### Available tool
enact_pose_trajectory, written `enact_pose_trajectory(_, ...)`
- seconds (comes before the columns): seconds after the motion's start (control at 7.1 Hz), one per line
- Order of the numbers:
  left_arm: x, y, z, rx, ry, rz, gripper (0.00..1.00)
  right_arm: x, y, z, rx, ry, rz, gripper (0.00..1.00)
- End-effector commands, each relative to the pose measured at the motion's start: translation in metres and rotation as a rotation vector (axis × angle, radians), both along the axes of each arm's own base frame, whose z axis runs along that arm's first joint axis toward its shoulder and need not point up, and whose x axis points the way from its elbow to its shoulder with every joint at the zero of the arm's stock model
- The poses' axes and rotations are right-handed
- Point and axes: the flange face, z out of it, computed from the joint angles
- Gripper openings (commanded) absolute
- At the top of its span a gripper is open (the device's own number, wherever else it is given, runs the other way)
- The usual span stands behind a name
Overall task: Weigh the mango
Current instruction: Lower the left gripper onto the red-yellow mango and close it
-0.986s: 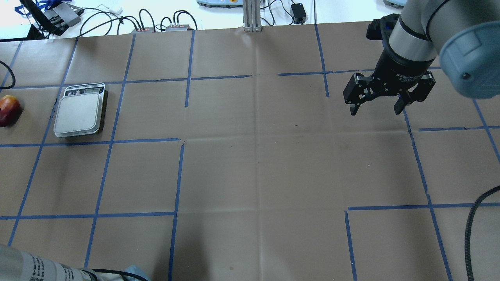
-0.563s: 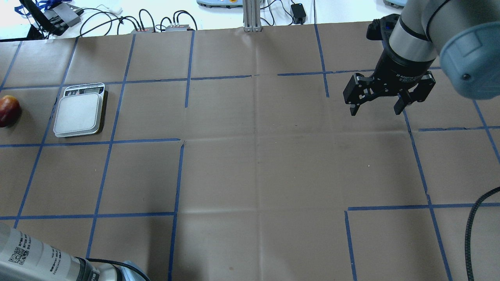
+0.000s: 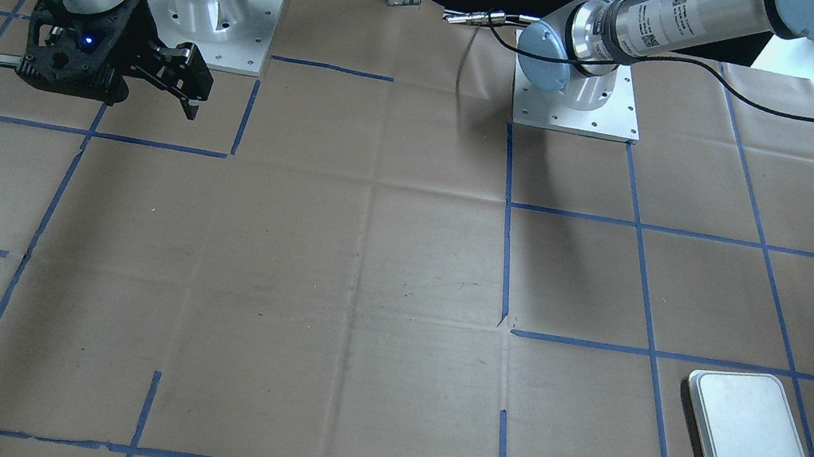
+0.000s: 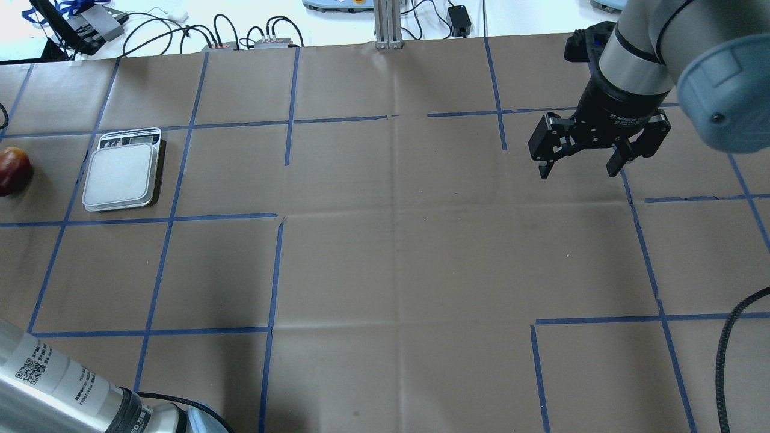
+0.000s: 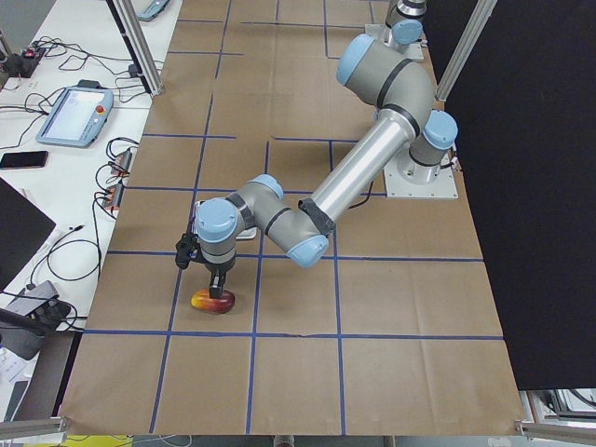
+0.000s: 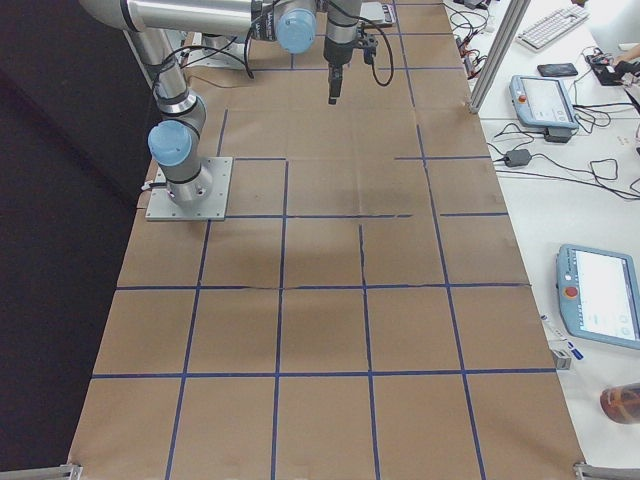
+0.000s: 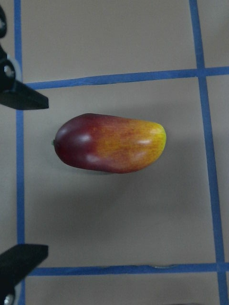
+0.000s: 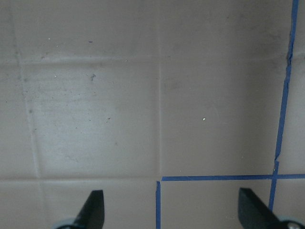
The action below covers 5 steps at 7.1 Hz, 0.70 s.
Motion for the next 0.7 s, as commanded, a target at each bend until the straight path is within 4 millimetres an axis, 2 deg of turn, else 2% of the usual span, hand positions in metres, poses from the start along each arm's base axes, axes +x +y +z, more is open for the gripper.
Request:
enact_pose_trajectory(0.0, 0.020, -0.019, -0.042, 0.012, 0.022, 0.004, 1.00, 0.000, 0.000, 0.000, 0.000, 0.000, 0.000, 1.00)
enact_pose_trajectory(0.14, 0.025, -0.026, -0.067, 0.024, 0.040, 0.002, 1.00, 0.000, 0.000, -0.001, 0.001, 0.000, 0.000, 1.00)
enact_pose_trajectory(0.28, 0.026, -0.027, -0.084, 0.039, 0.053, 0.003, 1.00, 0.000, 0.000, 0.000, 0.000, 0.000, 0.000, 1.00)
enact_pose_trajectory(0.56, 0.028, -0.027, -0.100, 0.057, 0.062, 0.004, 1.00, 0.000, 0.000, 0.000, 0.000, 0.000, 0.000, 1.00)
